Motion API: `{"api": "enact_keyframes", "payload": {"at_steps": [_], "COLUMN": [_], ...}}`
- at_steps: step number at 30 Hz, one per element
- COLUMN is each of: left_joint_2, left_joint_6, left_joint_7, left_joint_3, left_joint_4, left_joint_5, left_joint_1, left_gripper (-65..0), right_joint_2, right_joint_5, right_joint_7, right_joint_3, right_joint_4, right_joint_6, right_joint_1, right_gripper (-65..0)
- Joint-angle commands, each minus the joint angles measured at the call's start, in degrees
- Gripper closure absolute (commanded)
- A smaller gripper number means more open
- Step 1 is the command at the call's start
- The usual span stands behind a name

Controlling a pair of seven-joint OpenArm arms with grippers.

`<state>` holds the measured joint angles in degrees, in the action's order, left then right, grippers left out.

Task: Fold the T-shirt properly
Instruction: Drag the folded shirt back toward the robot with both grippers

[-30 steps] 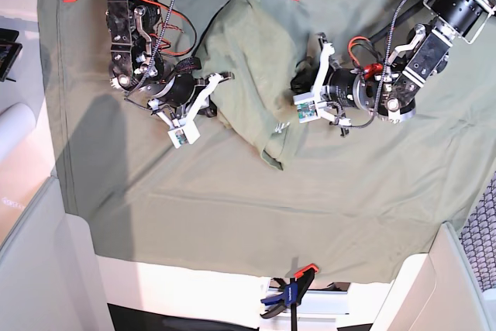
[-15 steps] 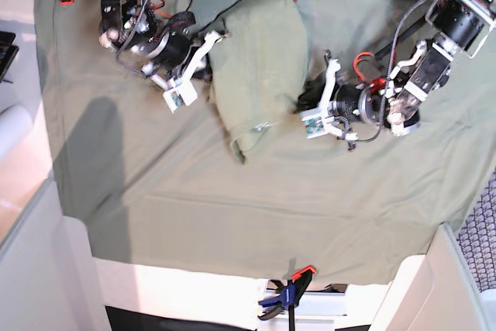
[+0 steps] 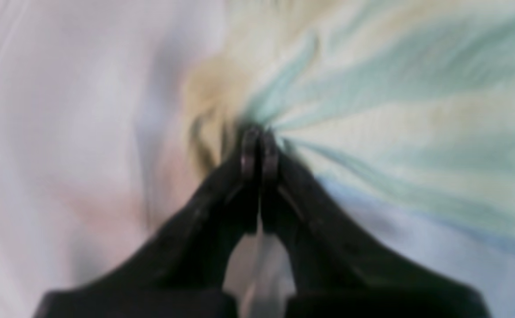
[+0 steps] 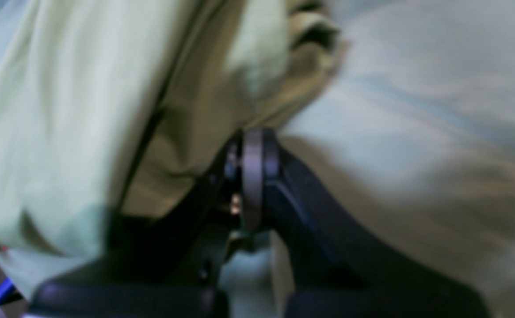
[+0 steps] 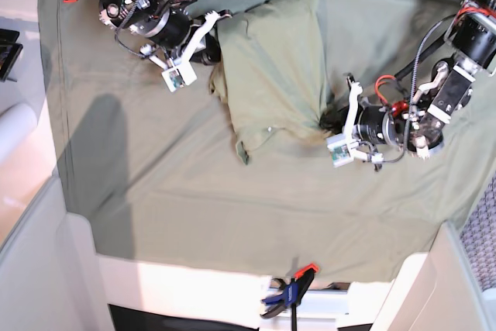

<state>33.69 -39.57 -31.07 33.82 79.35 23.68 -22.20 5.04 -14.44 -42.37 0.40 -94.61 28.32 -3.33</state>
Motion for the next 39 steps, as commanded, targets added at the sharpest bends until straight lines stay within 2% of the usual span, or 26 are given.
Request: {"api": "enact_keyframes", "payload": {"at_steps": [1, 5, 7, 13, 17, 24, 28, 33, 39], "left_joint_2": [0.79, 1.9, 1.86, 0.9, -0.87, -4.87, -6.43, -7.04, -7.02], "left_joint_6": [-0.43, -0.43, -0.43, -0.43, -0.43, -0.43, -0.43, -0.43, -0.43], "left_joint_7": [-0.2, -5.81, -6.82, -6.88, -6.88, -6.64, -6.64, -6.64, -6.64], "left_joint_3": [-0.55, -0.52, -0.52, -0.52, -0.52, -0.52, -0.52, -0.52, -0.52], "left_joint_4": [3.96, 14.32, 17.84, 24.02, 24.68, 24.68, 24.68, 24.68, 24.68], "left_joint_5": [1.75, 6.97, 8.96, 9.09, 8.41, 5.77, 5.6, 5.05, 4.96], "left_joint_1": [-0.48, 3.96, 6.78, 14.51, 18.93, 24.46, 25.38, 25.38, 25.4], "left_gripper": [0.0, 0.0, 0.0, 0.0, 0.0, 0.0, 0.0, 0.0, 0.0], "right_joint_2": [0.04, 0.04, 0.04, 0.02, -0.37, -5.09, -7.5, -7.39, -2.32], "right_joint_5": [-1.01, -1.22, -1.18, -1.81, -7.19, -11.15, -8.83, 0.26, 1.03], "right_joint_7": [1.84, 2.1, 2.27, 3.13, 2.86, 2.03, 2.08, 2.95, 2.67], "right_joint_3": [0.92, 2.93, 3.28, 4.15, 4.15, 3.32, -0.48, -5.4, -5.25], "right_joint_4": [-1.09, -1.09, -1.09, -1.09, -1.09, -1.07, -0.04, 2.23, 3.26], "right_joint_6": [0.44, 0.44, 0.44, 0.44, 0.46, 0.63, 0.63, 0.57, 0.46], "right_joint_1": [1.09, 1.27, 1.29, 2.58, 4.76, 7.85, 7.72, 7.56, 6.14], "right_gripper": [0.0, 0.0, 0.0, 0.0, 0.0, 0.0, 0.0, 0.0, 0.0]}}
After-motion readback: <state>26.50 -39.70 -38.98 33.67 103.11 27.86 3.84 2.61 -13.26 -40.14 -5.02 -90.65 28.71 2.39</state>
